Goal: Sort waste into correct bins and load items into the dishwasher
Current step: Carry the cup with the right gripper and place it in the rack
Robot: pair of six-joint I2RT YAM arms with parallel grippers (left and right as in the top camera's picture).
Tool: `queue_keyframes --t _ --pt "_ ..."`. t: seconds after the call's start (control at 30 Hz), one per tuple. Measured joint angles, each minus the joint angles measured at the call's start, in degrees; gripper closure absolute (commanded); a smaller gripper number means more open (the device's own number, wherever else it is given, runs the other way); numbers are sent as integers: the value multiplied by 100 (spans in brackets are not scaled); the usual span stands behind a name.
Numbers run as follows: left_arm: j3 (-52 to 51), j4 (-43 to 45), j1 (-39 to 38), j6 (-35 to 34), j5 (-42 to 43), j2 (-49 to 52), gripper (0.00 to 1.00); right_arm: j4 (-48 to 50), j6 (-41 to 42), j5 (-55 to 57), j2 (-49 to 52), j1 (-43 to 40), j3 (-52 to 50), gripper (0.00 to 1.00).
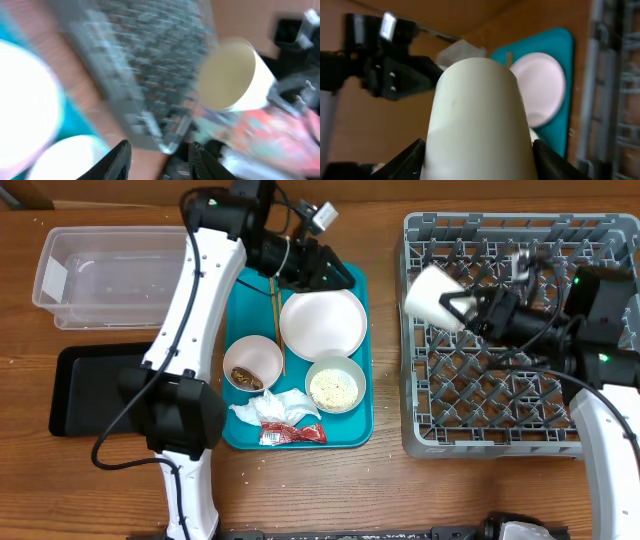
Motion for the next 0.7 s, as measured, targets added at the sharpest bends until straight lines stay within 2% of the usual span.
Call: queue_keyframes --t 0.2,0.37,0.53,0.7 --pt "107 103 254 -474 -1690 0 59 -1661 -203 1523 -369 57 109 49" --pt "514 -192 278 -621 -3187 0 55 -3071 -164 2986 -522 398 680 49" --pt "732 -481 278 -787 -4562 0 55 -3934 177 4225 -562 1163 896 48" --pt "739 -568 278 -883 -5230 0 55 -4343 520 4962 -214 1860 894 44"
